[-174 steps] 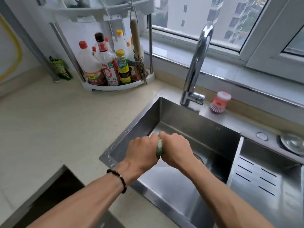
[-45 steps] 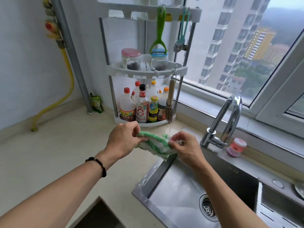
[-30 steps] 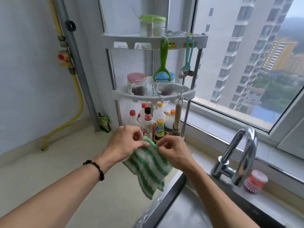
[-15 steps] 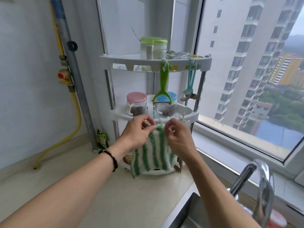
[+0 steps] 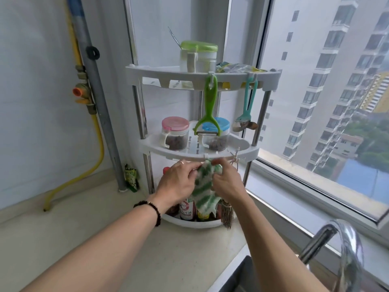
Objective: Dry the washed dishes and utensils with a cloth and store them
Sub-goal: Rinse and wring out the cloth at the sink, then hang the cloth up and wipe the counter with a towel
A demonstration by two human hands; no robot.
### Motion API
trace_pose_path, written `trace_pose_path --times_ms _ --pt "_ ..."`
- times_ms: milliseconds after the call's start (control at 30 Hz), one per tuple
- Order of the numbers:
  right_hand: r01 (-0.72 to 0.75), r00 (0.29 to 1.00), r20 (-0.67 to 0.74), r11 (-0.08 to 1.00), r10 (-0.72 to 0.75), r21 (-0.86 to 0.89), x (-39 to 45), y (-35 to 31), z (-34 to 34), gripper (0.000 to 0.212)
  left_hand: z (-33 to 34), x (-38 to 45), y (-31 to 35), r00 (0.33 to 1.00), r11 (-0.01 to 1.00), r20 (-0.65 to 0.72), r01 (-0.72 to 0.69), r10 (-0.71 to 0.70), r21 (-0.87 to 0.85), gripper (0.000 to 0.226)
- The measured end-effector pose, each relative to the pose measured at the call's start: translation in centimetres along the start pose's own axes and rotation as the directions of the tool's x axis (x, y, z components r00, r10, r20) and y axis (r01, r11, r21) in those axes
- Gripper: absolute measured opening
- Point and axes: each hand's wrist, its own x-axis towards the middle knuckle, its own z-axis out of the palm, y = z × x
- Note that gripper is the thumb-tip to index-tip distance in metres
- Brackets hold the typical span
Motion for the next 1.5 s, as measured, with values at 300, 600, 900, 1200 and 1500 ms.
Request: trace_pose_path --times_ms 300,600,900,1200,1500 --pt "0.200 0.917 -0.167 0.783 -0.361 -0.589 -5.5 -4.2 3.1 0.033 -6.4 -7.0 -3.3 0.973 0.888 -0.183 -0.042 0.141 0.459 0.036" --pt "0.732 0.551 0.005 0.481 -0.834 -0.482 -12.1 -24.8 14.6 0.061 -26.6 -20.8 -8.8 0.830 0.645 -0.526 0.302 0.185 0.702 0.060" --pt "0.986 0.160 -0.036 0.162 -0.986 -0.033 -34.0 -45.7 32.3 0.066 -46.1 -51.3 -13.0 0.622 0.280 -0.782 0.743 0.044 0.607 0.063" --pt "0.904 -0.144 -0.139 -0.188 -0.980 0.384 -65.0 -60.1 44.8 0.065 -56.2 -84.2 -7.9 0.318 -0.211 -0.948 0.927 0.011 0.309 0.061" --pt "0.593 -0.386 -0.272 -0.463 -0.881 0.659 -96.8 -66.8 52.0 0.066 -58.7 -111.0 -1.2 0.023 -0.658 -0.994 0.751 0.110 -0.056 0.063"
